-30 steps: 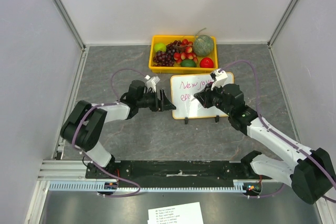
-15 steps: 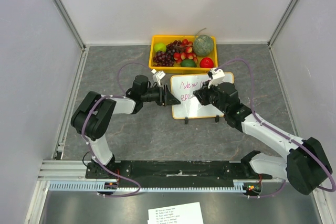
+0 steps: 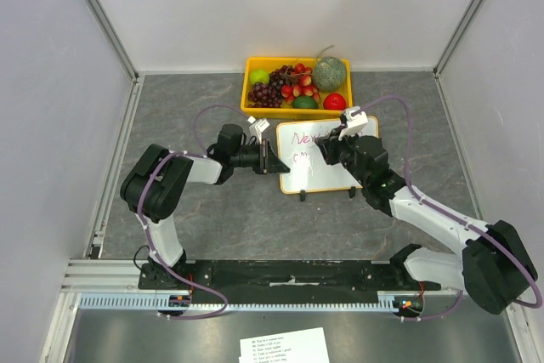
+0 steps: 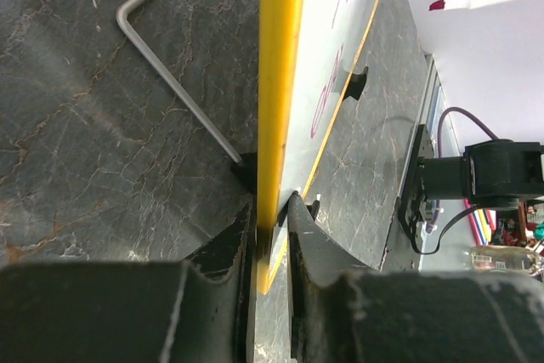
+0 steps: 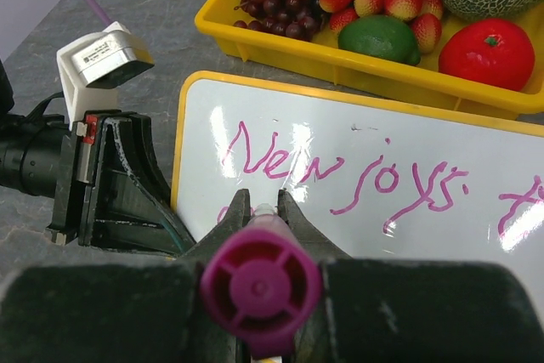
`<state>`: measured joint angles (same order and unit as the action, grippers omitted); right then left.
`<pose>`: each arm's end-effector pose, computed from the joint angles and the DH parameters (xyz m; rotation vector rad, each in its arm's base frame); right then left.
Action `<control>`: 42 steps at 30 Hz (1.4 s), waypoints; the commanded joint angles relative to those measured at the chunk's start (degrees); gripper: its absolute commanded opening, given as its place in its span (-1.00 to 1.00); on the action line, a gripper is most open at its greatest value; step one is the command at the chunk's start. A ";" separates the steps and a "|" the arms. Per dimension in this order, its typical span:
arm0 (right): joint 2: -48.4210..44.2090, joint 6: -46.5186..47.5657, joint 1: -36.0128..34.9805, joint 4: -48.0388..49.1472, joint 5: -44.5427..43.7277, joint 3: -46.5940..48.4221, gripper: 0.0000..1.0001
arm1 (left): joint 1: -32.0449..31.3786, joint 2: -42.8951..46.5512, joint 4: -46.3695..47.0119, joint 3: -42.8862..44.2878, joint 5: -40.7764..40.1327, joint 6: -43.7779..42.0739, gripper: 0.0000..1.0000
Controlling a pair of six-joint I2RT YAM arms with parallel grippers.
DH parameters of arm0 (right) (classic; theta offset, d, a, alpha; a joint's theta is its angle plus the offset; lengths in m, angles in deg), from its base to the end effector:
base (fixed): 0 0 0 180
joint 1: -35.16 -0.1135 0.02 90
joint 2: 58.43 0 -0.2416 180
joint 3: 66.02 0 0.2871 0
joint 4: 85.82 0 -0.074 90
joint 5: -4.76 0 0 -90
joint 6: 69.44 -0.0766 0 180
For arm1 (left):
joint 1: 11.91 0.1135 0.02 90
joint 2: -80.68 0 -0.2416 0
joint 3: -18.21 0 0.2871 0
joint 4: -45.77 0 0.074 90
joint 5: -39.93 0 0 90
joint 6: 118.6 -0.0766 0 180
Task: Write a sentence on the whiteboard
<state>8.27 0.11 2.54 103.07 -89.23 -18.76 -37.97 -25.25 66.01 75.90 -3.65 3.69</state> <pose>0.2918 0.1804 0.2123 -0.1385 1.7896 0.6101 0.3255 -0.2210 0.0721 0.4356 2.1733 -1.4323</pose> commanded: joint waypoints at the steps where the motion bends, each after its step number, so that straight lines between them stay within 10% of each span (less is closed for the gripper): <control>1: 0.36 2.43 -1.39 5.85 -2.69 -1.97 -1.00 | 0.23 2.13 -4.25 0.96 -3.78 -1.18 -0.80; 42: 4.76 1.90 -5.70 13.68 -14.20 -2.33 -1.00 | 0.14 0.81 -10.58 3.15 -3.61 -3.64 -0.96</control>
<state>13.20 2.34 -2.88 113.06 -101.01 -23.52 -38.04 -24.27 59.05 77.93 -3.94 2.53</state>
